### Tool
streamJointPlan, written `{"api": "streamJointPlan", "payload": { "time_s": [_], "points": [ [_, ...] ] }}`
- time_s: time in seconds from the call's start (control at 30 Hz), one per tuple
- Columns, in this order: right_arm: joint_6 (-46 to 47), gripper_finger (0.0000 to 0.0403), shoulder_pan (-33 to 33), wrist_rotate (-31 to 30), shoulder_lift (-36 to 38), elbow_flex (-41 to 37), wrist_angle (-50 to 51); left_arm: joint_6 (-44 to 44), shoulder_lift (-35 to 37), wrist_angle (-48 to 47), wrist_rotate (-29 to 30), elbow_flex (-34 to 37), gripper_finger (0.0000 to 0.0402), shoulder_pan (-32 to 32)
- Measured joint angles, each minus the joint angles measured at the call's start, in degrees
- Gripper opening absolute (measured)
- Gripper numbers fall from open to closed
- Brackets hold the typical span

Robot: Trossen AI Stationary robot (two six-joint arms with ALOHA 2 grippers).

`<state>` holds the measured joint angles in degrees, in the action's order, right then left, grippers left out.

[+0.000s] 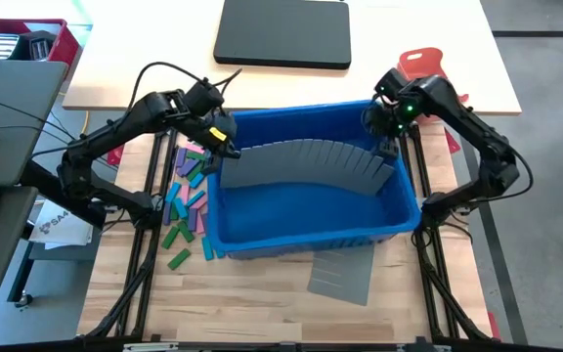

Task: Sort blocks
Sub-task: Insert the bin divider into the blue bin

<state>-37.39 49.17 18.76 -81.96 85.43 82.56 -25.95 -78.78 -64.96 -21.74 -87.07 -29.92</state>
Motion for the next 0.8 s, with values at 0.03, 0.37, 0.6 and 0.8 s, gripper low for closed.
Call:
{"api": "streamJointPlan", "payload": {
  "time_s": [0.03,0.37,0.6,0.8],
  "points": [
    [0.0,0.0261,-0.2,0.1,-0.2,0.0,0.1,-0.6,0.0,-0.7,1.2,0.0,0.0001,0.0],
    [1.1,0.0261,-4.8,-5.8,-0.9,-3.7,0.5,-6.9,0.0,-4.5,8.7,0.1,0.0001,-1.0],
    [3.4,0.0259,-9.3,-2.7,-0.9,-13.3,-3.5,-10.9,-0.1,-4.2,11.7,0.1,0.0001,-4.3],
    [5.9,0.0255,-12.9,-6.1,-0.9,-16.5,-6.4,-10.6,-0.1,-4.1,12.2,0.1,0.0001,-6.8]
  ]
}}
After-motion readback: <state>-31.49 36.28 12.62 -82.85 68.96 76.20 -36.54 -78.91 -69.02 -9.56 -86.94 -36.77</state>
